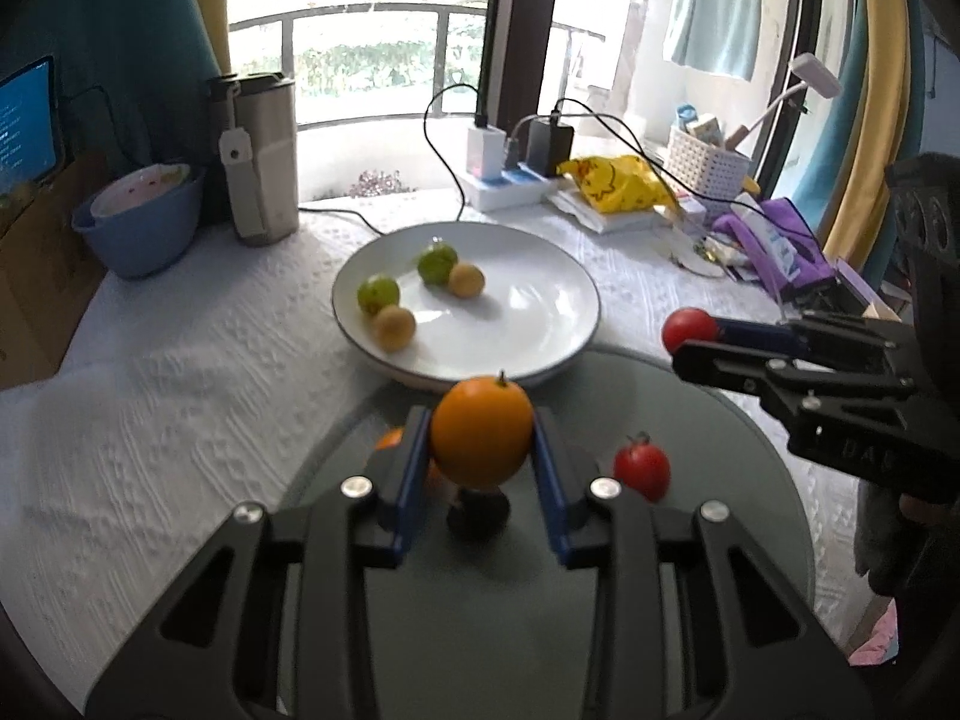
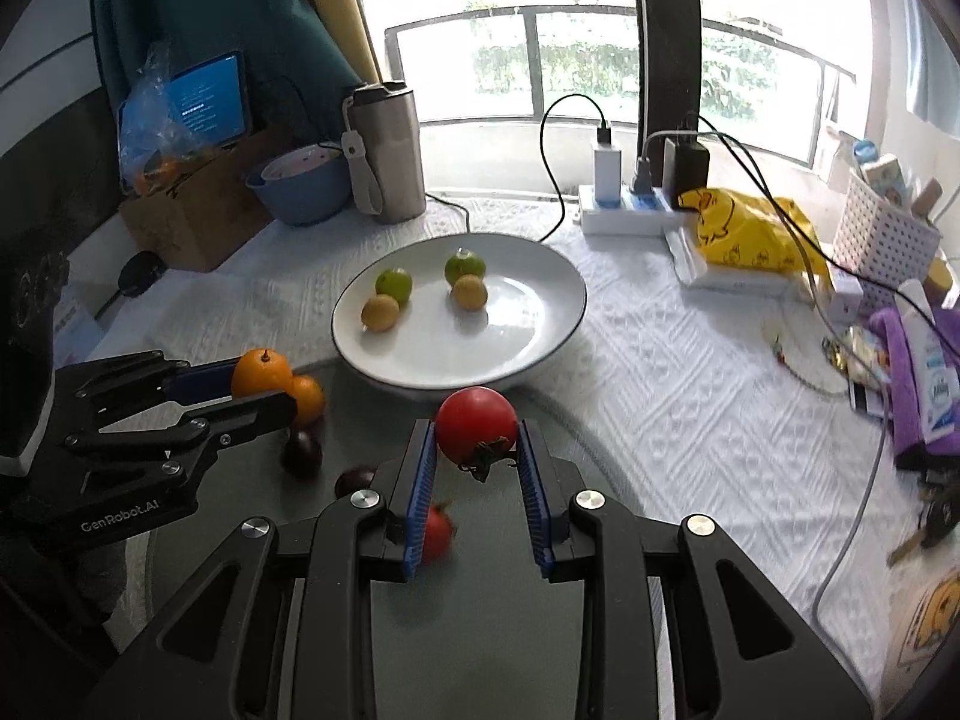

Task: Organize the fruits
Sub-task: 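Carry the orange with the left tool while the right tool carries the tomato over the plate, then open the left tool to drop the orange while the right tool releases the tomato onto the plate, then move both open tools back over the fruit mat, then grasp a red tomato with the right tool while the left tool grasps a dark plum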

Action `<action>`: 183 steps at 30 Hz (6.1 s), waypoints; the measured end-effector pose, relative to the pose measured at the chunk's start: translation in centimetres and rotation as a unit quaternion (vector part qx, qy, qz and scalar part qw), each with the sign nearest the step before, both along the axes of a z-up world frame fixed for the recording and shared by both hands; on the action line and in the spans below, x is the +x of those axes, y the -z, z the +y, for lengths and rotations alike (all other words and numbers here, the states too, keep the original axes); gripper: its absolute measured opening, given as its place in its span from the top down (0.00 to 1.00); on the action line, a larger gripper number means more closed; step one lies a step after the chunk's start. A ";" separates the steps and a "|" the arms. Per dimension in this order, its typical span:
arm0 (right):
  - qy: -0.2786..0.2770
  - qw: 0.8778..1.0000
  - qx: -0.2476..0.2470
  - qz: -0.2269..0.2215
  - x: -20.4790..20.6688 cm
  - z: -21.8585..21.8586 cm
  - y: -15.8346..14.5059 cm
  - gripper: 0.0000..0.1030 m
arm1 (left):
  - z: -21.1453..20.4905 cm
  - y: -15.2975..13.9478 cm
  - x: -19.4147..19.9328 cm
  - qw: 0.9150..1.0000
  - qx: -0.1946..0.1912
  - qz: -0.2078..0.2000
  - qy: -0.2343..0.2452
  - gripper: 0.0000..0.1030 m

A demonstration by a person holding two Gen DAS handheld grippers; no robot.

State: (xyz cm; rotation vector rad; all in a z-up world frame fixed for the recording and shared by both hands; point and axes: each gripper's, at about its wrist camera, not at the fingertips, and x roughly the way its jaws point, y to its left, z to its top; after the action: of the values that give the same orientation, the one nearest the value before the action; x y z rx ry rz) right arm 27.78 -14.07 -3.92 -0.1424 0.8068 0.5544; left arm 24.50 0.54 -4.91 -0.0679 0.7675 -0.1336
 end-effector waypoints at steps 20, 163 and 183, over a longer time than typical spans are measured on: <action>-0.022 1.000 -0.015 0.011 7.1 2.5 1.7 0.72 | 1.1 1.3 7.3 1.000 0.014 0.005 0.005 0.67; -0.006 0.999 0.017 0.027 -1.0 -0.9 3.0 0.77 | -1.9 2.9 -0.7 0.999 0.013 0.028 -0.009 0.73; -0.017 0.997 0.037 0.062 0.8 1.4 3.6 0.68 | -0.2 1.3 -1.2 1.000 0.008 0.008 -0.015 0.73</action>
State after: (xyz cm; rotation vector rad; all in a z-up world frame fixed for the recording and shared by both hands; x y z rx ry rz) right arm 28.63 -12.71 -7.50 -0.0535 0.9043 0.6302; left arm 23.31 0.36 -6.23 -0.0663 0.7821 -0.0988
